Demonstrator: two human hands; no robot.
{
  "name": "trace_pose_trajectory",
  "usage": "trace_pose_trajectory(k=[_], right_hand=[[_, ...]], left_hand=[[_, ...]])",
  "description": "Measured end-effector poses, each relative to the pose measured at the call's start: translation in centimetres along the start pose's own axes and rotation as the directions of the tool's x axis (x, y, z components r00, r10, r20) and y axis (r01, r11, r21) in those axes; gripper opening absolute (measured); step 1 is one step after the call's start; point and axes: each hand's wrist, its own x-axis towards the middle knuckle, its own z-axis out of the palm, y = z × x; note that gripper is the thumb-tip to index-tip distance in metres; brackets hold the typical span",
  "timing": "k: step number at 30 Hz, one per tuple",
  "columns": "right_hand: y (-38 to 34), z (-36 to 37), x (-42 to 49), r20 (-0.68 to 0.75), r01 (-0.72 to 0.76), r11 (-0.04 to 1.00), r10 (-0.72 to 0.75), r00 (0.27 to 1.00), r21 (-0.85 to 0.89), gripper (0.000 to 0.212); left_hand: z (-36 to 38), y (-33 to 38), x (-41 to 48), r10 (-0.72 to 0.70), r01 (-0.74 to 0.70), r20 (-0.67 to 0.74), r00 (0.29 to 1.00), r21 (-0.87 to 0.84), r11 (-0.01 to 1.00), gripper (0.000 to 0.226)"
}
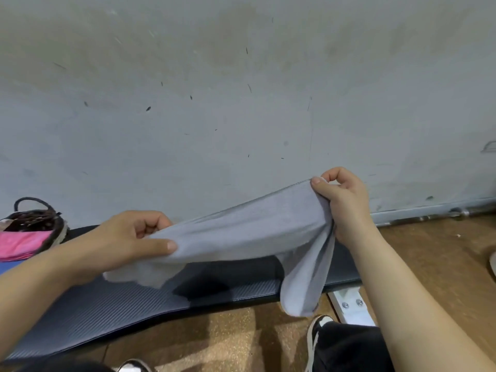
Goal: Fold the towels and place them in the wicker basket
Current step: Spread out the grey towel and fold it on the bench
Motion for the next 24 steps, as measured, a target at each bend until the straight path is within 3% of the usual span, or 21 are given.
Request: trace_pose_trajectory(k=[3, 7, 10, 13, 15, 17, 19, 24], right_hand=[[-0.1, -0.7, 0.4, 0.019, 0.047, 0.999, -0.047, 0.999, -0.022, 0.023], [2.3, 0.4, 1.5, -0.001, 0.114, 0.948, -0.12, 0.993, -0.298, 0.019], [5.2, 2.2, 2.9, 0.03, 0.06, 0.807, -0.052, 0.998, -0.588, 0.014], [8.3, 4.3, 4.8, 0.094, 0.066, 0.641, 0.011, 0.995, -0.765, 0.014], [10.6, 5.7, 6.1, 0.126, 0.073, 0.557, 0.059, 0.99, -0.827, 0.013], [13.1, 6.9, 7.2, 0.129, 0.054, 0.489, 0.121, 0.984, -0.871, 0.013], [15.4, 7.8, 7.9, 0.116, 0.033, 0.451, 0.156, 0.981, -0.892, 0.015], [18.9, 9.0, 9.4, 0.064, 0.05, 0.449, 0.015, 0.998, -0.892, 0.017]], left_hand=[[-0.5, -0.9, 0.1, -0.078, 0.082, 0.055, 0.995, -0.088, 0.993, 0.045], [-0.8, -1.9, 2.0, -0.169, 0.164, -0.029, 0.985, -0.134, 0.977, 0.04], [-1.3, -4.3, 4.0, -0.263, 0.248, -0.113, 0.958, -0.132, 0.96, 0.053], [-1.6, -7.4, 6.6, -0.312, 0.324, -0.17, 0.935, 0.047, 0.945, 0.021], [-1.9, -9.4, 8.8, -0.315, 0.343, -0.213, 0.925, 0.112, 0.933, 0.018], [-2.5, -11.3, 11.2, -0.272, 0.325, -0.288, 0.918, 0.154, 0.933, 0.018], [-3.1, -13.1, 13.6, -0.162, 0.285, -0.351, 0.922, 0.332, 0.899, 0.02], [-3.7, -17.1, 18.1, 0.096, 0.175, -0.311, 0.945, 0.735, 0.655, 0.02]])
